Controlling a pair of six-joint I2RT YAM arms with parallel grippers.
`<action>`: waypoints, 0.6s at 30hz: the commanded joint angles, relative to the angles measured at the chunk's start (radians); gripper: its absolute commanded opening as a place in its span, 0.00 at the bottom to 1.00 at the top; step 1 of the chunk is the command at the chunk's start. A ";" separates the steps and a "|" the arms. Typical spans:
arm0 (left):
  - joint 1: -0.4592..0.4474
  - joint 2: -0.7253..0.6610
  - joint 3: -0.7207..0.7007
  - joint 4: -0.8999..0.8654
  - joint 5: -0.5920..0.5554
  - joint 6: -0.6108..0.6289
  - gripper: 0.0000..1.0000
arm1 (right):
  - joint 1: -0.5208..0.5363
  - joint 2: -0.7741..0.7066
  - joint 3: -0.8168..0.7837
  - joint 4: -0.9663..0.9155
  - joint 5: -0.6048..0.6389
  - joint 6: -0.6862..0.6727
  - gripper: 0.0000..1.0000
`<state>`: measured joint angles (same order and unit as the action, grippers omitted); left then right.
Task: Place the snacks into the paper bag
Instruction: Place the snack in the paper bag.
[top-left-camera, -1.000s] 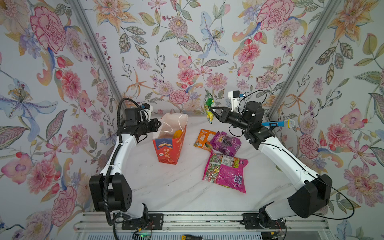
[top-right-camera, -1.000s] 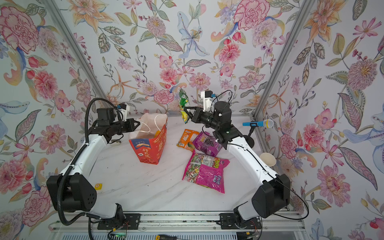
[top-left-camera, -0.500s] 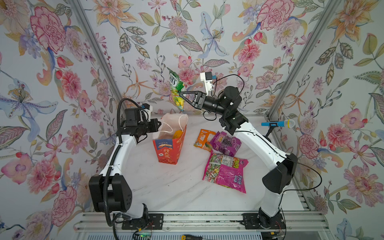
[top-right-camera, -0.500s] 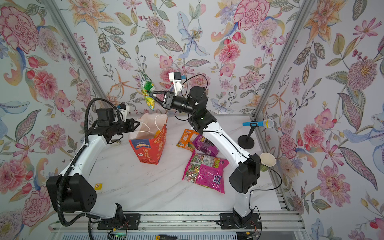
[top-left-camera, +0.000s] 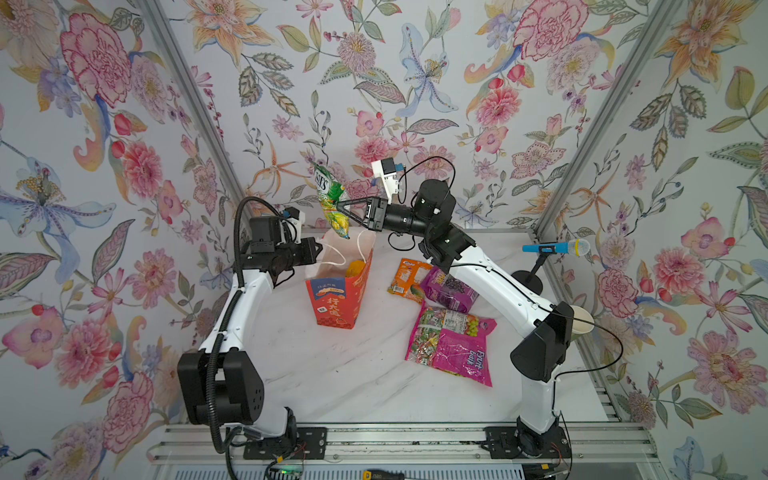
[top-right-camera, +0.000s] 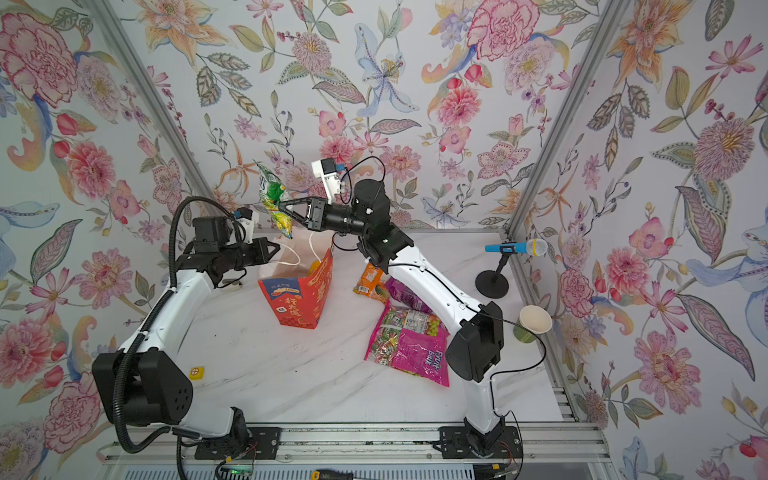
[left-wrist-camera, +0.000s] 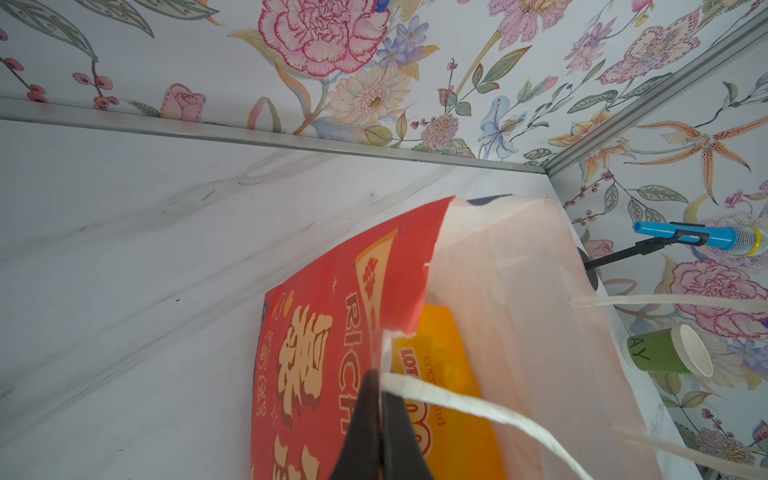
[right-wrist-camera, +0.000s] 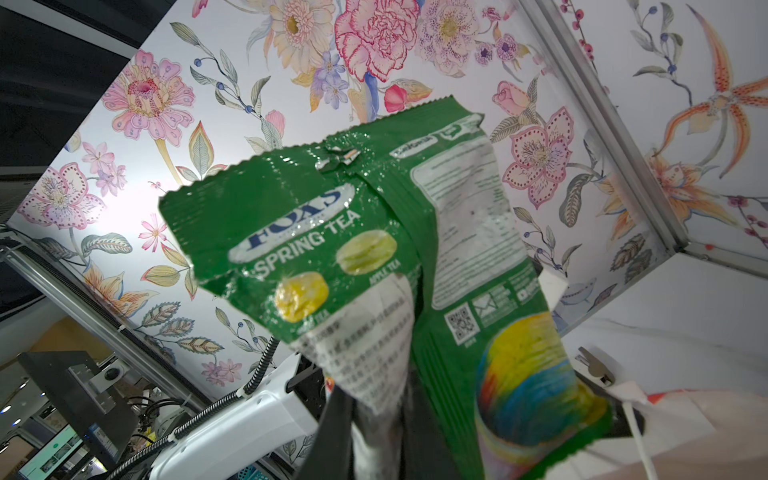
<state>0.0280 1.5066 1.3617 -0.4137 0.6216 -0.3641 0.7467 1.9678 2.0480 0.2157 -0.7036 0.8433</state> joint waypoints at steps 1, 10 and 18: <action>0.013 -0.036 -0.011 0.041 0.009 0.002 0.00 | 0.002 -0.002 -0.013 0.037 -0.005 0.003 0.00; 0.013 -0.036 -0.007 0.037 0.007 0.005 0.00 | 0.001 -0.085 -0.246 0.095 0.064 -0.006 0.00; 0.013 -0.034 -0.006 0.036 0.009 0.007 0.00 | -0.018 -0.112 -0.337 0.146 0.104 0.033 0.00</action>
<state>0.0280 1.5066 1.3613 -0.4133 0.6216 -0.3637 0.7395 1.9282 1.7107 0.2455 -0.6197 0.8577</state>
